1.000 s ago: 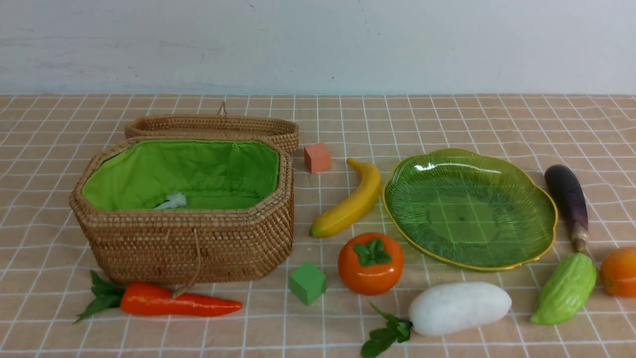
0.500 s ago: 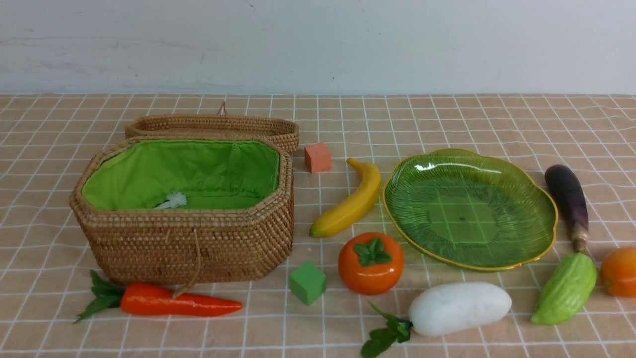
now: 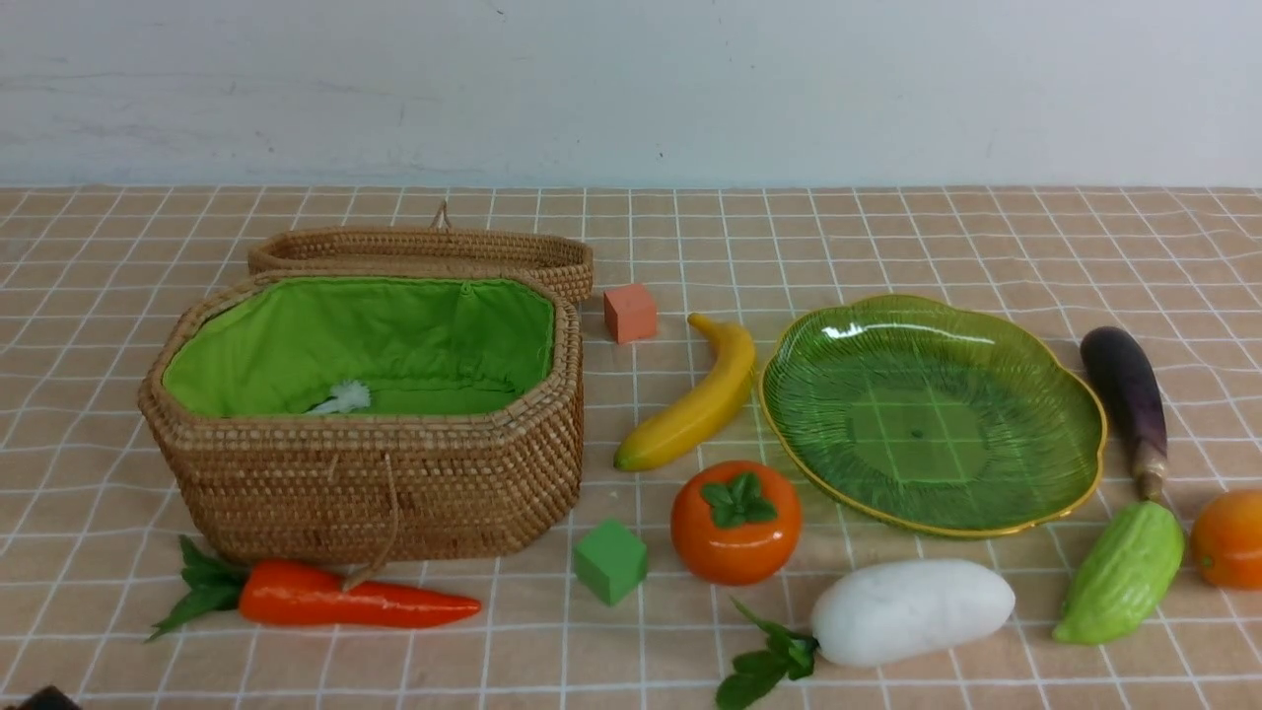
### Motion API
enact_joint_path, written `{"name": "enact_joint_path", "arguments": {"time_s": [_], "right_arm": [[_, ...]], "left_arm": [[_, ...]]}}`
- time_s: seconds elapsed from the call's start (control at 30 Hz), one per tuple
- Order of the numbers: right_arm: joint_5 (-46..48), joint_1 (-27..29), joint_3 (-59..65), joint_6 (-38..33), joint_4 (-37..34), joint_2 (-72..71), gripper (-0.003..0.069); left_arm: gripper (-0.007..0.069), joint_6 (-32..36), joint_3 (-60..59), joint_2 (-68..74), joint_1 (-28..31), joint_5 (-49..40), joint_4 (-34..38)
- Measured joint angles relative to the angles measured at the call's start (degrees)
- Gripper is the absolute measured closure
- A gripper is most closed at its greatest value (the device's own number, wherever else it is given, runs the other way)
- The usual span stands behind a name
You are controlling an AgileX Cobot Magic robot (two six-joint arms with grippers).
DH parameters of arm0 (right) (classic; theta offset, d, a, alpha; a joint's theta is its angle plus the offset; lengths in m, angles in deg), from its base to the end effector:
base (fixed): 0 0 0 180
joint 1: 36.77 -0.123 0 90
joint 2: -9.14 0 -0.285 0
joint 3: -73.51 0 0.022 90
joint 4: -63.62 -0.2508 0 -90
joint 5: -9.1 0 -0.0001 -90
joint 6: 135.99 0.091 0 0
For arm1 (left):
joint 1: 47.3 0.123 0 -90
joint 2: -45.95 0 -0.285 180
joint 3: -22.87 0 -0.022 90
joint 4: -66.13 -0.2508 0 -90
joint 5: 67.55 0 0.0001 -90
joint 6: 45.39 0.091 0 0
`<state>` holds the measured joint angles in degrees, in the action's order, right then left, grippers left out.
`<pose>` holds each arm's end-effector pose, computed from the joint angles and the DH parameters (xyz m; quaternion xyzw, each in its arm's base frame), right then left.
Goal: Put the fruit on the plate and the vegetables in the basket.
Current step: Use the left arm to grab a carrot and put it into the left basket
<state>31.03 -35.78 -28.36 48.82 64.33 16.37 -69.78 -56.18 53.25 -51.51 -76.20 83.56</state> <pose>0.0523 -0.0013 0.1739 0.0375 0.8045 0.0145 0.5926 0.0563 -0.0083 0.1897 -0.2213 0.7008 -0.2793 0.6180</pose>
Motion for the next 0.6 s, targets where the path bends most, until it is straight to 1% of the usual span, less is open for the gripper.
{"name": "enact_joint_path", "arguments": {"time_s": [0.1, 0.13, 0.17, 0.2, 0.23, 0.27, 0.3, 0.33, 0.37, 0.4, 0.43, 0.5, 0.57, 0.6], "right_arm": [[0.00, 0.00, 0.00, 0.00, 0.00, 0.00, 0.0417], [0.00, 0.00, 0.00, 0.00, 0.00, 0.00, 0.0417], [0.00, 0.00, 0.00, 0.00, 0.00, 0.00, 0.0417], [0.00, 0.00, 0.00, 0.00, 0.00, 0.00, 0.0417], [0.00, 0.00, 0.00, 0.00, 0.00, 0.00, 0.0417], [0.00, 0.00, 0.00, 0.00, 0.00, 0.00, 0.0417], [0.00, 0.00, 0.00, 0.00, 0.00, 0.00, 0.0417], [0.00, 0.00, 0.00, 0.00, 0.00, 0.00, 0.0417], [0.00, 0.00, 0.00, 0.00, 0.06, 0.00, 0.0417], [0.00, 0.00, 0.00, 0.00, 0.06, 0.00, 0.0417], [0.00, 0.00, 0.00, -0.19, 0.63, 0.00, 0.0417], [-0.16, 0.00, 0.00, -1.19, 3.90, 0.00, 0.0417], [-1.22, 0.00, 0.28, -2.59, 9.61, 0.00, 0.0417], [-2.24, 0.05, 0.44, -2.35, 10.90, 0.00, 0.0417]], "left_arm": [[0.0386, -2.93, 0.00, 0.00, 0.00, 5.58, 5.56], [0.0386, -3.05, 0.00, 0.00, 0.00, 6.07, 5.85], [0.0396, -3.67, 0.00, 0.00, 0.00, 9.91, 7.77], [0.0410, -3.88, 0.10, 0.00, 0.00, 11.00, 8.47], [0.0414, -3.89, 0.16, 0.00, 0.00, 11.01, 8.59], [0.0462, -3.94, 1.44, 0.00, 0.00, 9.63, 8.93], [0.0469, -3.94, 1.71, 0.00, 0.00, 9.28, 8.93], [0.0540, -3.45, 4.56, 0.83, 0.00, 5.78, 8.67], [0.0590, -2.46, 6.87, 2.11, 0.00, 2.97, 8.32], [0.0607, -1.86, 7.36, 2.77, 0.00, 1.79, 8.05], [0.0638, 0.54, 10.97, 5.23, 0.00, -2.18, 7.32], [0.0638, 6.24, 16.49, 10.51, 0.00, -9.85, 6.73], [0.0638, 13.83, 23.02, 17.48, 0.00, -20.99, 6.34], [0.0638, 17.15, 25.91, 20.83, 0.00, -26.78, 6.21]]}}
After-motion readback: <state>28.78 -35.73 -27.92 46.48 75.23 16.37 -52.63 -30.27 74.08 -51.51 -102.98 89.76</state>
